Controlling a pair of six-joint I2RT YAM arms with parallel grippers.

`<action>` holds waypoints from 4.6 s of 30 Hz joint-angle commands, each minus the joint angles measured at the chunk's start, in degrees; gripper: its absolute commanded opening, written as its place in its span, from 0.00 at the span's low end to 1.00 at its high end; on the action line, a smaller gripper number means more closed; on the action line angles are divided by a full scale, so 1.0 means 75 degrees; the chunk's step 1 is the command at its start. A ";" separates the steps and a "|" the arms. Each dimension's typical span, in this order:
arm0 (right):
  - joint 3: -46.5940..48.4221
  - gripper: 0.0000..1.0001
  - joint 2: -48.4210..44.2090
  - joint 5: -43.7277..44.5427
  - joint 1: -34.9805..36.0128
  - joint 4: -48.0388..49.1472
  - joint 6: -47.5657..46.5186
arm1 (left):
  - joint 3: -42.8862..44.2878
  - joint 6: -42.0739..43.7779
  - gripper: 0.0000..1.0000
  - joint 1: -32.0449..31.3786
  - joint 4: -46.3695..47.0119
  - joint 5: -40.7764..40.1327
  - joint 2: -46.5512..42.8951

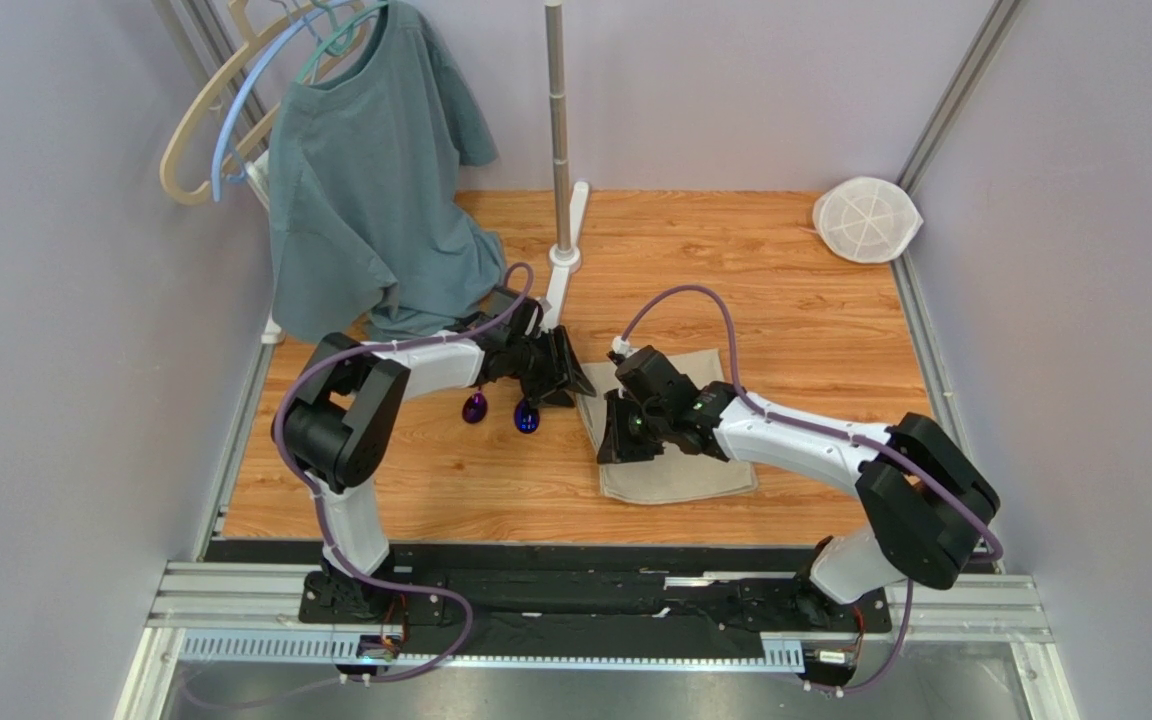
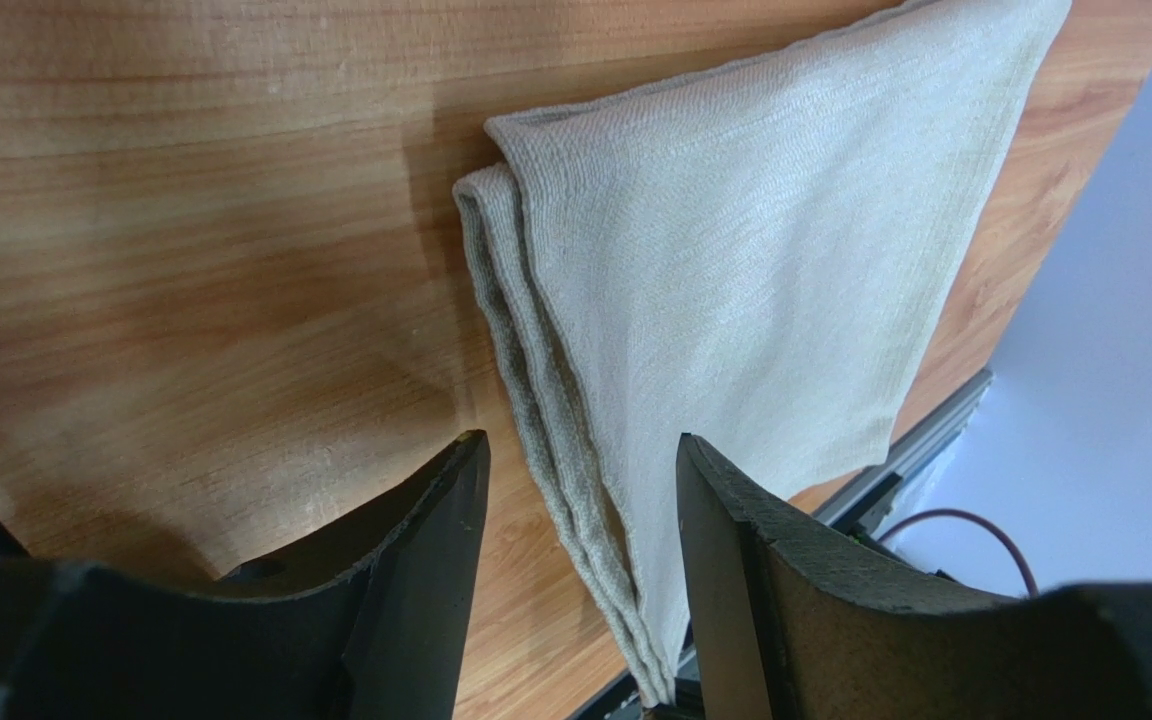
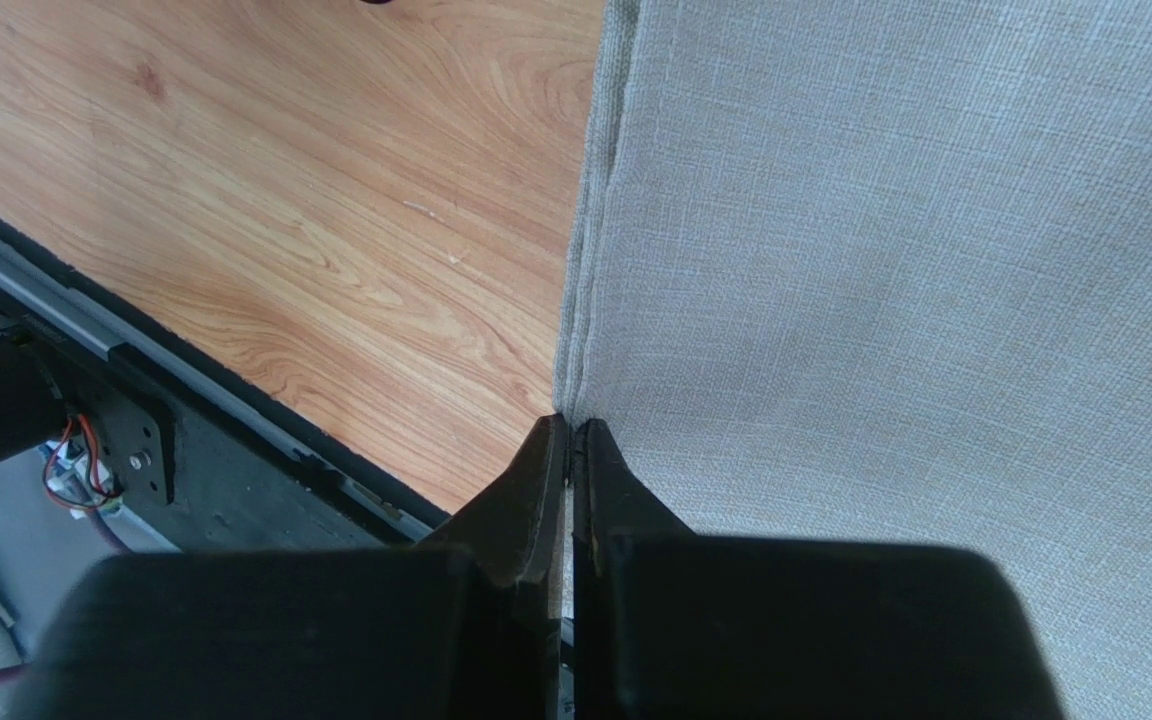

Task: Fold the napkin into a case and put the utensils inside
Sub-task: Fold the 2/3-rectangle-folded napkin at the center of the board.

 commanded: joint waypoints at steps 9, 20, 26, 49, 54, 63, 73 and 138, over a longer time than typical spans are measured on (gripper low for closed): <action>-0.0280 0.00 -0.0448 -0.0640 -0.0284 0.0744 0.0055 | 0.0693 0.0047 0.54 -0.0063 -0.0140 -0.0423 0.0304; -0.0269 0.00 -0.0378 -0.0804 -0.0342 0.0896 0.0078 | 0.0693 0.0106 0.41 -0.0063 -0.0141 -0.0540 0.0397; -0.0303 0.00 -0.0284 -0.0944 -0.0342 0.0931 0.0043 | 0.0611 0.0258 0.12 -0.0063 -0.0082 -0.0774 0.0212; -0.0643 0.00 0.0606 -0.2771 -0.0050 0.3810 0.1260 | 0.1126 0.0915 0.00 -0.0403 -0.2448 -0.3327 -0.1243; -0.0994 0.00 0.0280 -0.3089 -0.0108 0.4165 0.1414 | 0.1945 0.0763 0.00 -0.0836 -0.3034 -0.4007 -0.0845; -0.2342 0.00 -0.0494 -0.3710 -0.1103 0.4564 0.1344 | 0.3164 0.0365 0.00 -0.1563 -0.3726 -0.4980 -0.0130; -0.3128 0.00 -0.1607 -0.4226 -0.2017 0.4061 0.1133 | 0.4126 0.0106 0.00 -0.2044 -0.4101 -0.5473 0.0503; -0.4300 0.00 -0.0401 -0.3909 -0.2932 0.4119 0.0383 | 0.5978 0.1465 0.00 -0.2817 -0.3645 -0.4700 0.2859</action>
